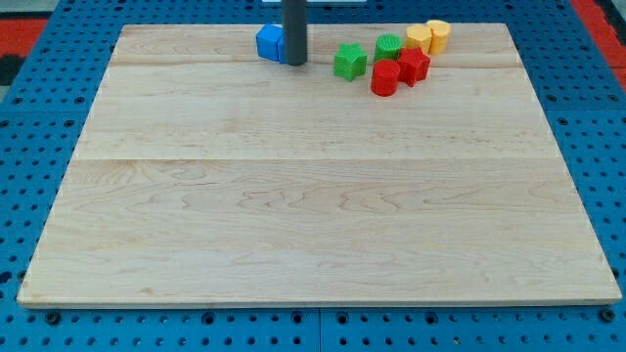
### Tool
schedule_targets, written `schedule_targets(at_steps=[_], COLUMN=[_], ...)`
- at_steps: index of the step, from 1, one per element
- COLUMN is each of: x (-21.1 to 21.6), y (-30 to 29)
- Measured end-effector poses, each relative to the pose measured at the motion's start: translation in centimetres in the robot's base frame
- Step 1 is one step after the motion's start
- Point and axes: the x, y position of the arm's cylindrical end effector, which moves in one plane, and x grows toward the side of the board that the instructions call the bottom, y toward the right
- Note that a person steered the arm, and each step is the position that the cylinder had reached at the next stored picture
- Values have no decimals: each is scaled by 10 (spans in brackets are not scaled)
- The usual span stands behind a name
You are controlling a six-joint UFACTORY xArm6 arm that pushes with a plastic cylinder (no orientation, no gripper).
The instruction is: Place the green blocks below the blue blocks
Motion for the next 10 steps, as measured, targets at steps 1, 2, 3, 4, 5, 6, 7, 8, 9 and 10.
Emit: schedule_targets(at_steps=[1, 2, 3, 4, 5, 6, 7, 8, 9, 10], x=[-3, -29, -50, -50, -35, -18, -11, -6, -4, 16], y=[46, 78, 107, 142, 157, 154, 121, 126, 121, 62])
